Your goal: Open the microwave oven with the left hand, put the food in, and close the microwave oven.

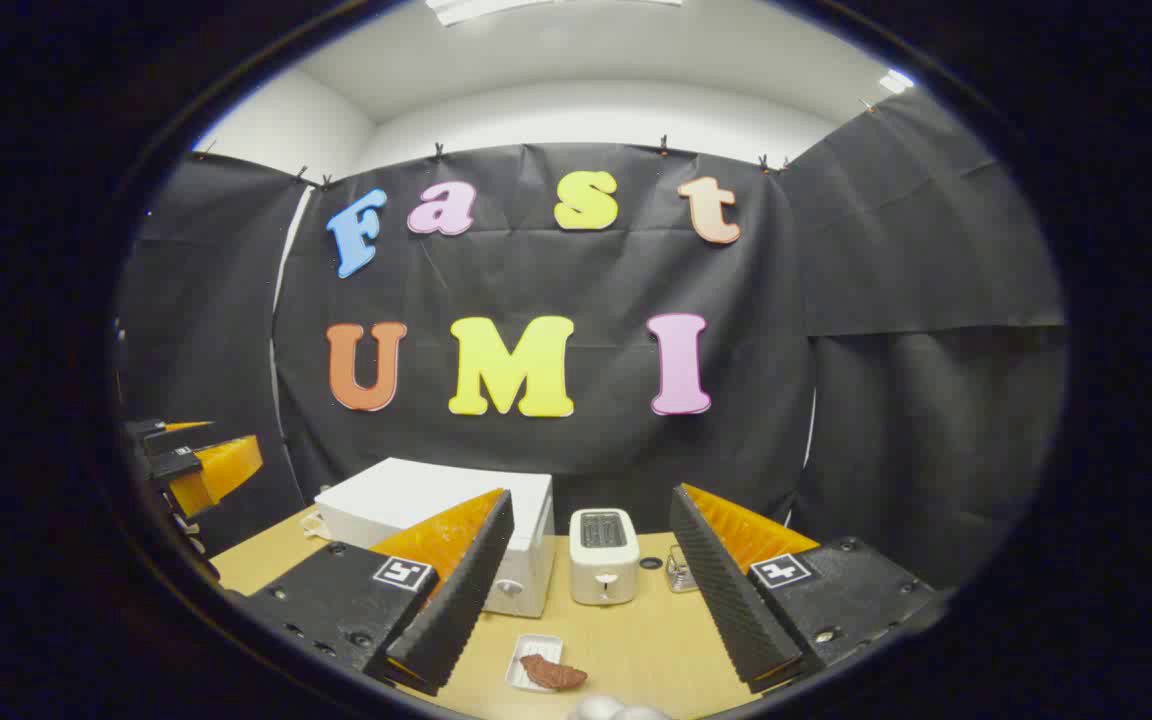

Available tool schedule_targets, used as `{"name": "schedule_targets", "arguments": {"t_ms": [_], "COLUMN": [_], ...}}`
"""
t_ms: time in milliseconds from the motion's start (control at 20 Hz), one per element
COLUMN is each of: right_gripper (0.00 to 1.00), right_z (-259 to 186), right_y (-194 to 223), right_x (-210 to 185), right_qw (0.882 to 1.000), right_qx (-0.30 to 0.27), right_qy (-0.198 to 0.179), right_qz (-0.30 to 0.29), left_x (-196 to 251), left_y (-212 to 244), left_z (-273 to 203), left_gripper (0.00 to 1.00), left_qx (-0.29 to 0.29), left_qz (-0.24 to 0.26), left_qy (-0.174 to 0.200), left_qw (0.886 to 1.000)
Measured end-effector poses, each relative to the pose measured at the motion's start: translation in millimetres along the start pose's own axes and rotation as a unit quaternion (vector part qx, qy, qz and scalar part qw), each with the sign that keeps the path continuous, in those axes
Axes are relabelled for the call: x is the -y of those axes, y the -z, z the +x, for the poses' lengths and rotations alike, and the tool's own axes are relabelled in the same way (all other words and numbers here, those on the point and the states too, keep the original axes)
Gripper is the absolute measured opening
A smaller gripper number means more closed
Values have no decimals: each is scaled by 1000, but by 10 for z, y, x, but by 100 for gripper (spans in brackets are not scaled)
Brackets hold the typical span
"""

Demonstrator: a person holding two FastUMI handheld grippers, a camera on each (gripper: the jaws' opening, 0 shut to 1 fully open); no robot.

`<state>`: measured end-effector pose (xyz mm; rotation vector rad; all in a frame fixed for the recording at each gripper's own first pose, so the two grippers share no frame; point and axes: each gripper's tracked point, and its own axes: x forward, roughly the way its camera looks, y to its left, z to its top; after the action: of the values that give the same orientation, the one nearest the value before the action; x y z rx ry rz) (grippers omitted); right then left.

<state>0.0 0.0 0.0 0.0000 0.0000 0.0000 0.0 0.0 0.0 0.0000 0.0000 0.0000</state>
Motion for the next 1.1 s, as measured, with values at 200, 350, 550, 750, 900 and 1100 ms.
{"name": "schedule_targets", "arguments": {"t_ms": [200,350,550,750,900,1100], "right_gripper": [100,91,100,100,100,100], "right_z": [80,120,177,207,206,214], "right_y": [36,53,42,18,-5,-64], "right_x": [12,40,54,88,130,227], "right_qw": [1000,1000,1000,1000,1000,1000], "right_qx": [-5,-10,-9,-6,0,-1], "right_qy": [-2,-3,-4,-5,-7,-3], "right_qz": [4,4,0,5,9,4], "left_x": [15,32,51,120,277,564], "left_y": [37,88,160,321,588,1115], "left_z": [61,103,162,250,356,563], "left_gripper": [96,96,96,97,97,97], "left_qx": [0,-2,-8,-10,-12,-27], "left_qz": [8,14,12,10,-2,10], "left_qy": [-2,-3,-4,2,19,45], "left_qw": [1000,1000,1000,1000,1000,999]}}
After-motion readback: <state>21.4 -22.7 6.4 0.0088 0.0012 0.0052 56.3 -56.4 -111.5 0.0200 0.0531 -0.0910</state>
